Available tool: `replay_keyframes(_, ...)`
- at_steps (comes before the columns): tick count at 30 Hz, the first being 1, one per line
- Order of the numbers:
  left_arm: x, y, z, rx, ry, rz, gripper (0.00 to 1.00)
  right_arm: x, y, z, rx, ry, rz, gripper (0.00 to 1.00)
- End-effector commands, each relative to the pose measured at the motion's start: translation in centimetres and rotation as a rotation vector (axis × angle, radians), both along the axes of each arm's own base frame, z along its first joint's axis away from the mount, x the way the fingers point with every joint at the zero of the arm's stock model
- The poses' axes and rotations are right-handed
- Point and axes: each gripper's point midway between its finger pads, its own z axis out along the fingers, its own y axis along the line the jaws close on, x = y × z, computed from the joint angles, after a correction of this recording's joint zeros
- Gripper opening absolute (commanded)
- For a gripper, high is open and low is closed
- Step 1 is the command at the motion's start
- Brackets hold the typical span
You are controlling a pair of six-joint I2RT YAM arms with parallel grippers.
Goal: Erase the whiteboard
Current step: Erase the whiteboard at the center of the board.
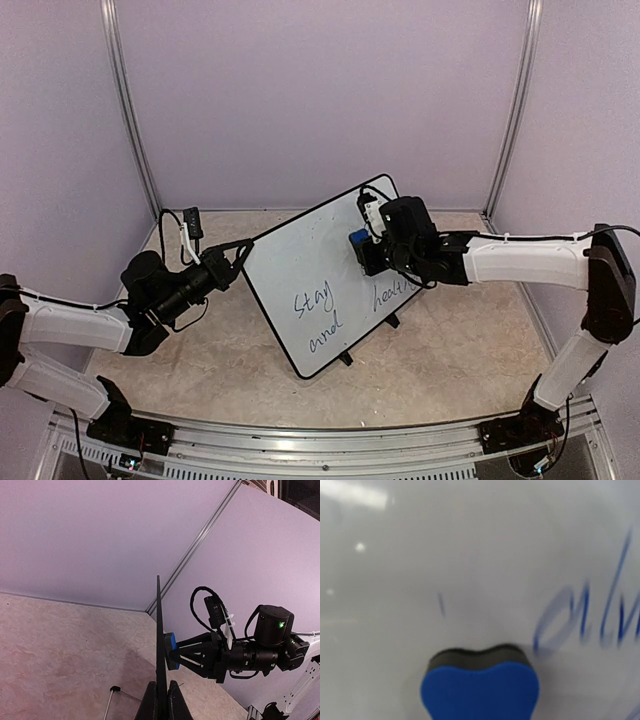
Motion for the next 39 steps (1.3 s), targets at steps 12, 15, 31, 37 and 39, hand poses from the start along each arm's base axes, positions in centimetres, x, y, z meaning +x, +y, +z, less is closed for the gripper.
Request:
replay_keyframes(12,-4.1,-2.7,2.5,0.036,-0.160,-0.215,0.00,0.9,-0.2,-0.9,-0.026,0.009,-0.009,0.23)
replay_keyframes(15,-4.1,-2.8,2.4,0.035,-0.158,-0.218,0.00,-0.2,-1.3,-2.6,-0.035,0.039,-0.017,0.23)
replay_keyframes(31,-4.0,-2.9,2.3,0.036,-0.156,-0.222,0.00,1.7,4.0,2.2,0.024,-0.032,0.107,0.23)
replay_keyframes(37,-4.0,-2.8,2.3,0.037,-0.158,-0.218,0.00,1.3,6.2,2.2,0.012,-0.033,0.141,0.23)
replay_keyframes(39,-4.0,-2.8,2.3,0.036,-0.157,-0.219,0.00,0.8,6.6,1.8,0.007,-0.029,0.149,0.22)
